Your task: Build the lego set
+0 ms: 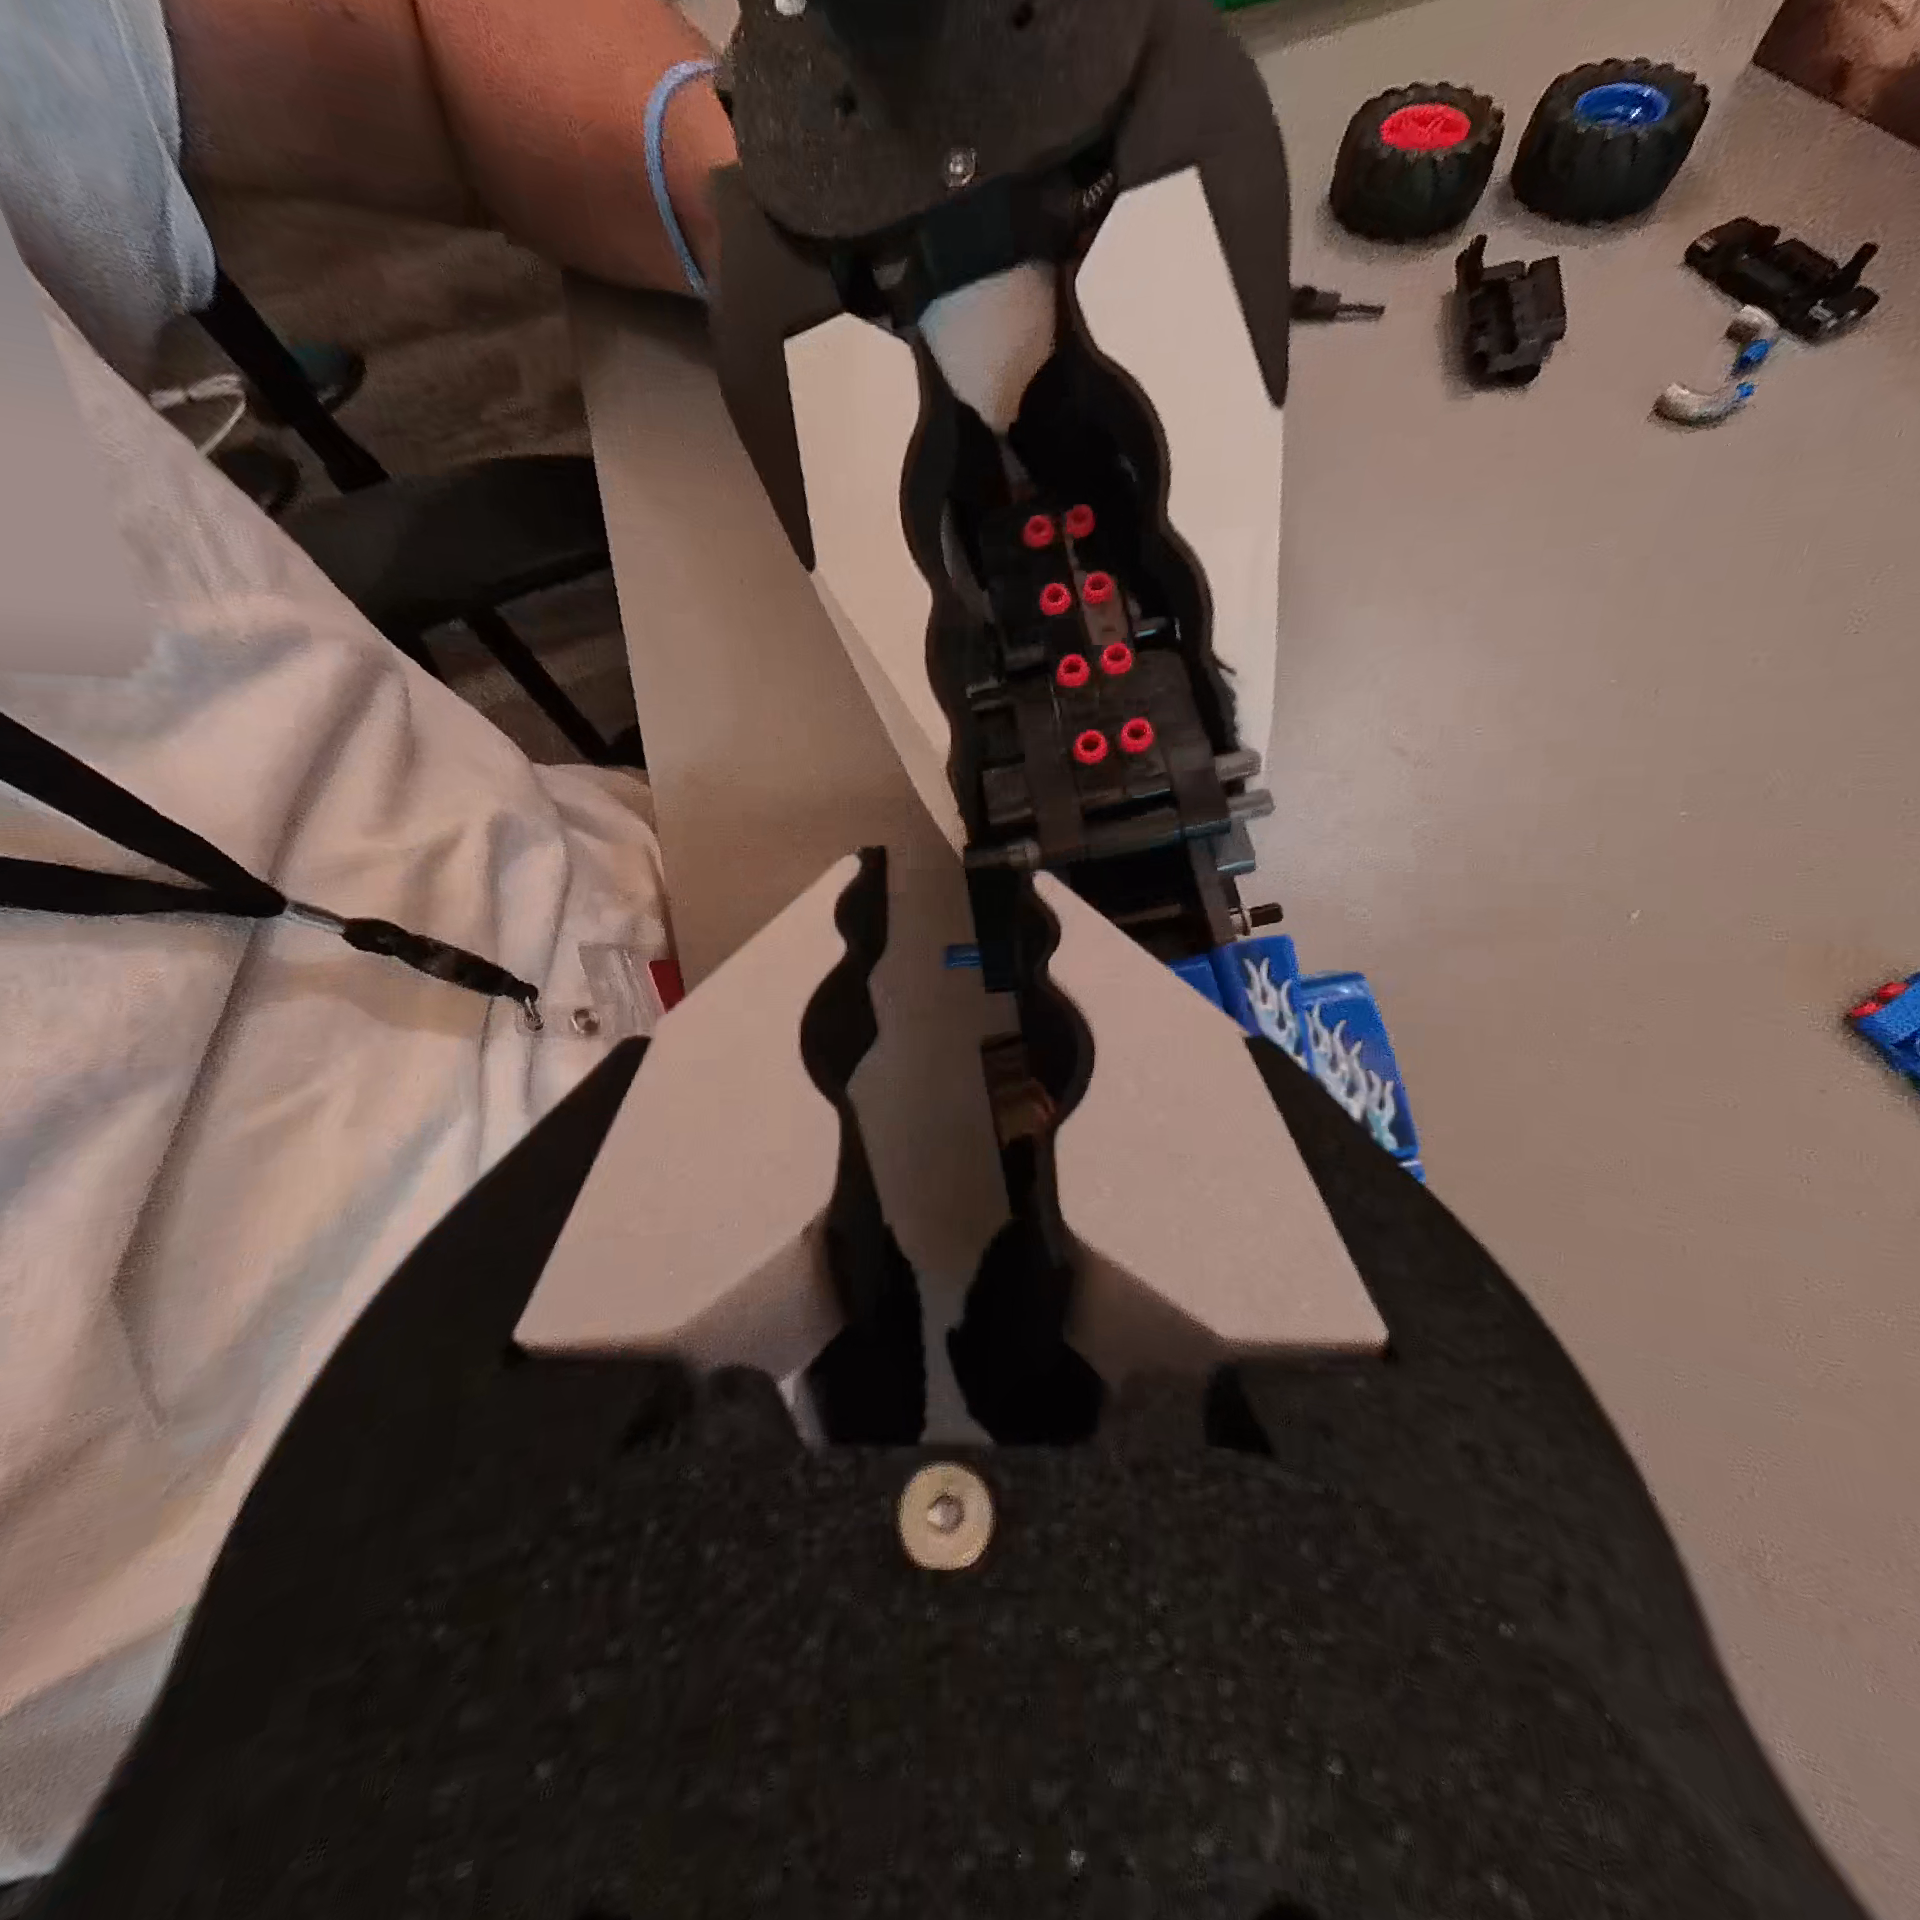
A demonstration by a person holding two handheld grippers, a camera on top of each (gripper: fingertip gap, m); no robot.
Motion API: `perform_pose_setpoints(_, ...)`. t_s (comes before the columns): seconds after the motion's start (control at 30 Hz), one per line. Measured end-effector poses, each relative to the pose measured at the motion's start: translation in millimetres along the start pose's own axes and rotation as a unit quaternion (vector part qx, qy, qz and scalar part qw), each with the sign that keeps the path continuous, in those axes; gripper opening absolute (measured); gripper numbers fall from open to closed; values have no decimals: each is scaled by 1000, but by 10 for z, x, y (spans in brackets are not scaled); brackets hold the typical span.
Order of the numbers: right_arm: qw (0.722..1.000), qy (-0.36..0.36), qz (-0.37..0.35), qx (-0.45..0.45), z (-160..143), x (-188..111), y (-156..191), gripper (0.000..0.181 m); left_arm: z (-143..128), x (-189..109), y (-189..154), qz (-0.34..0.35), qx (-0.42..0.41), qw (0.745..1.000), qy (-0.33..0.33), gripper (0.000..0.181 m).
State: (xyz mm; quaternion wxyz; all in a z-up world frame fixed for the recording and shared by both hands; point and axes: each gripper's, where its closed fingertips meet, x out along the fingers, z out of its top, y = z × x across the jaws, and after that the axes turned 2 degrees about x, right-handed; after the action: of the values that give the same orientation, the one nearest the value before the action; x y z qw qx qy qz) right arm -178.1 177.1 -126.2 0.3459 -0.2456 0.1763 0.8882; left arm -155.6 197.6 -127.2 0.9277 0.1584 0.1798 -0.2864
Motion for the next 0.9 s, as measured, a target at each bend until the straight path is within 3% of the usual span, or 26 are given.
perform_pose_setpoints(0.2, 998, -60, -28, -19, -12, 15, -61, 9, -2, 8, -10, 2, -5, 1000, 1, 50)
perform_pose_setpoints(0.9, 996, -48, 37, -63, -47, 7, 7, 8, 4, 13, -47, -30, -23, 999, -2, 46)
